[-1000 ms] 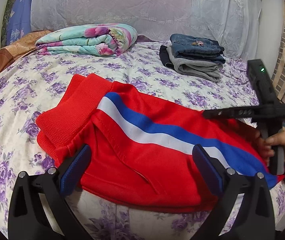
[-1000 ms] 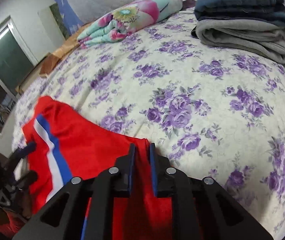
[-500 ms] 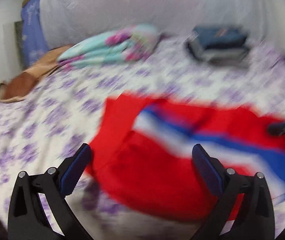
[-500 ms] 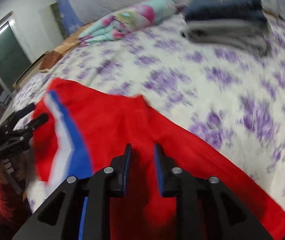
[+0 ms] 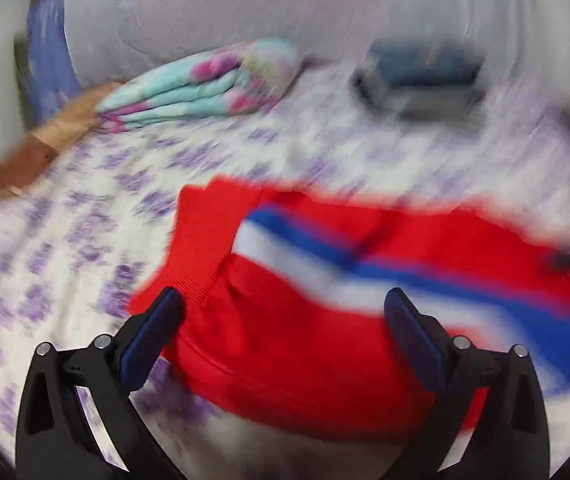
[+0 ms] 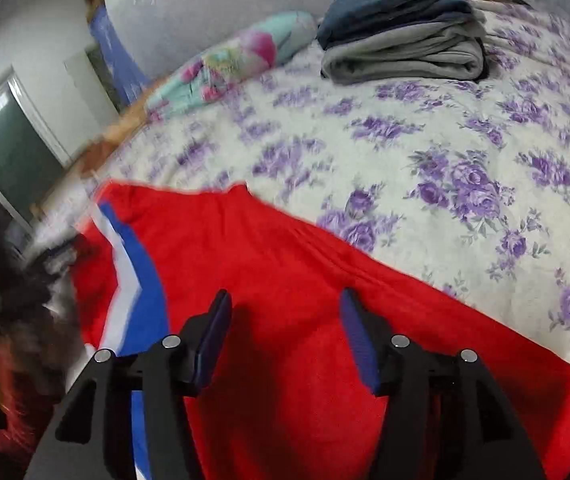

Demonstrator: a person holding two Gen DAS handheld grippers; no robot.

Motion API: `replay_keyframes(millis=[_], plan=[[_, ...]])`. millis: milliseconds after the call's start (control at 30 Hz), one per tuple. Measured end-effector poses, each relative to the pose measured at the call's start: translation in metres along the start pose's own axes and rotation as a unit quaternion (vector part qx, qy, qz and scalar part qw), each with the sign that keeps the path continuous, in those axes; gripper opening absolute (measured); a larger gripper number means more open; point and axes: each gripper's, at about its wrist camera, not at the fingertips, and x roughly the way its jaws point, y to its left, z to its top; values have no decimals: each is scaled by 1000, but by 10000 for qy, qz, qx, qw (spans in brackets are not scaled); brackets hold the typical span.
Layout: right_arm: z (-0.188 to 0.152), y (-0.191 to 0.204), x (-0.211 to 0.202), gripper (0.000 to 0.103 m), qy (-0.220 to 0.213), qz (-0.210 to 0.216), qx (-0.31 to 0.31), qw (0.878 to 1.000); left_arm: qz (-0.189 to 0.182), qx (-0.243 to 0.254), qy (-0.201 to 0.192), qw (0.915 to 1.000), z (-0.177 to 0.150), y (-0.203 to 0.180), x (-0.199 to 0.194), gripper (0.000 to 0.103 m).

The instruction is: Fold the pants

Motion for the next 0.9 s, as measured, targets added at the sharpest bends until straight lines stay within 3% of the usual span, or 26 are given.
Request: replay_keyframes(millis=[67,133,300,367,433,500,567,700,733,767,867,900], plan=[[-5,-4,-24,60,-287,-41,180,9994,472,379,-73,9981,2,-18,-4,99],[-20,-15,-63,64,-605,154,410,9972,625,670,-235,9955,-4,-30,-7,99],[-92,-72,-168,66,-1262,-458,1409,9809,278,591,-799,9947,-18,-29,-33,99],[-124,-97,-197,66,-1332,-688,1969,9689,357,573,-886,9938,-20,-29,-36,99],[-156,-122,-219,67,-1386,-613,2569,9545,339,514,-893,9941,-18,-28,-37,99],[-168,-141,-222,68,-1350,-713,2924,9440,148,343,-884,9954,-17,-22,-40,99],[-171,-160,-216,68,-1387,-417,3219,9356,-198,37,-818,9964,-17,-10,-41,99],[-164,-174,-214,67,-1739,-298,3351,9255,-898,-606,-799,9909,-23,13,-41,99],[-164,-177,-211,63,-1856,-356,3385,9218,-999,-696,-816,9892,-24,16,-41,99],[-164,-179,-210,49,-1922,-440,3382,9202,-1103,-788,-835,9872,-26,18,-41,99],[-166,-181,-204,27,-2227,-621,3359,9131,-1306,-984,-855,9828,-29,24,-41,99],[-165,-177,-205,26,-2332,-730,3276,9127,-1326,-1012,-868,9822,-30,24,-42,99]])
